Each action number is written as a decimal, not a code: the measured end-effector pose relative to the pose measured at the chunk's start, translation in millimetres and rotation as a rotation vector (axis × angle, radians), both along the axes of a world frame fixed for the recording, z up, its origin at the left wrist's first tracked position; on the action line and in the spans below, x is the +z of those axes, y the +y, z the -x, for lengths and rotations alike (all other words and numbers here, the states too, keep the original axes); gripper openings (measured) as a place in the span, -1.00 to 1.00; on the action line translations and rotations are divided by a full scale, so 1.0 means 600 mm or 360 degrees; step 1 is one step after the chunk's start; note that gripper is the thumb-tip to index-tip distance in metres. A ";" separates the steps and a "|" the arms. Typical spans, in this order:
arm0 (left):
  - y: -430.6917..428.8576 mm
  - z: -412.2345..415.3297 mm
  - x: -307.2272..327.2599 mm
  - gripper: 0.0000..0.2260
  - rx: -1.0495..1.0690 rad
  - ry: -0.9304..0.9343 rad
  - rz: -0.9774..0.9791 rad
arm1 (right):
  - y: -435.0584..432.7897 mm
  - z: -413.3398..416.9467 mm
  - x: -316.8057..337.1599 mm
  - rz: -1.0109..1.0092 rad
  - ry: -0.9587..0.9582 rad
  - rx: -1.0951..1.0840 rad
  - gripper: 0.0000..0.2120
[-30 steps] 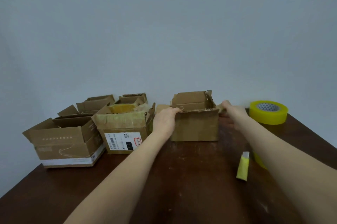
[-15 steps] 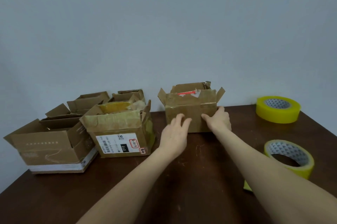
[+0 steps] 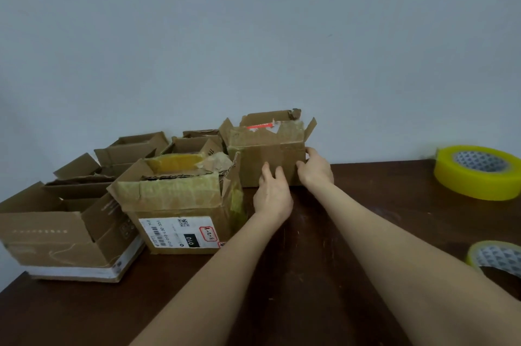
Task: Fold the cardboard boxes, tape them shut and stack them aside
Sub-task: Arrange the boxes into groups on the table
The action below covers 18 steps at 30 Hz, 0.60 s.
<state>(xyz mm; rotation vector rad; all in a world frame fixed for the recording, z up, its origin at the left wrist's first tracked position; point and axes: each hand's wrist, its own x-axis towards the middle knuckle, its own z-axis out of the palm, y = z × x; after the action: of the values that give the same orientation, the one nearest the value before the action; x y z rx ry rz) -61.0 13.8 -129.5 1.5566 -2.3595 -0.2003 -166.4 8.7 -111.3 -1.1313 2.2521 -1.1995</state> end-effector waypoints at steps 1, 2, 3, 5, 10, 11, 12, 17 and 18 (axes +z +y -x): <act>-0.005 0.000 0.000 -0.43 0.0010 0.0002 -0.0002 | -0.006 -0.002 0.000 -0.0006 0.0020 0.0001 -0.64; -0.010 0.000 0.000 -0.43 0.0011 0.0003 -0.0004 | -0.011 -0.003 -0.001 -0.0012 0.0036 -0.0003 -0.64; -0.012 0.000 0.000 -0.42 0.0010 0.0000 -0.0004 | -0.014 -0.004 -0.002 -0.0016 0.0048 -0.0004 -0.64; -0.017 -0.001 -0.002 -0.42 0.0014 -0.0011 0.0002 | -0.017 -0.005 -0.006 -0.0027 0.0057 0.0006 -0.64; -0.017 -0.002 -0.002 -0.42 0.0004 -0.0008 -0.0013 | 0.001 -0.009 -0.001 -0.0058 0.0060 0.0063 -0.61; -0.015 -0.004 0.000 -0.41 0.0011 -0.0014 -0.0018 | 0.008 -0.011 0.003 -0.0075 0.0077 0.0064 -0.60; -0.012 -0.005 0.003 -0.41 0.0012 -0.0007 -0.0025 | 0.015 -0.012 0.005 -0.0088 0.0103 0.0065 -0.58; 0.026 -0.019 0.027 -0.45 0.0001 0.0012 0.0014 | 0.070 -0.019 0.029 -0.0144 0.0250 0.0062 -0.50; 0.034 -0.023 0.033 -0.45 -0.0007 0.0019 0.0031 | 0.082 -0.021 0.033 -0.0152 0.0301 0.0059 -0.49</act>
<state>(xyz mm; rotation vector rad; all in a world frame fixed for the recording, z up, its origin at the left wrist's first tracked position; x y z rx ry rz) -47.2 34.2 -109.9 1.5372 -2.3489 -0.1864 -153.9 57.8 -91.2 -1.2909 2.3869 -0.9962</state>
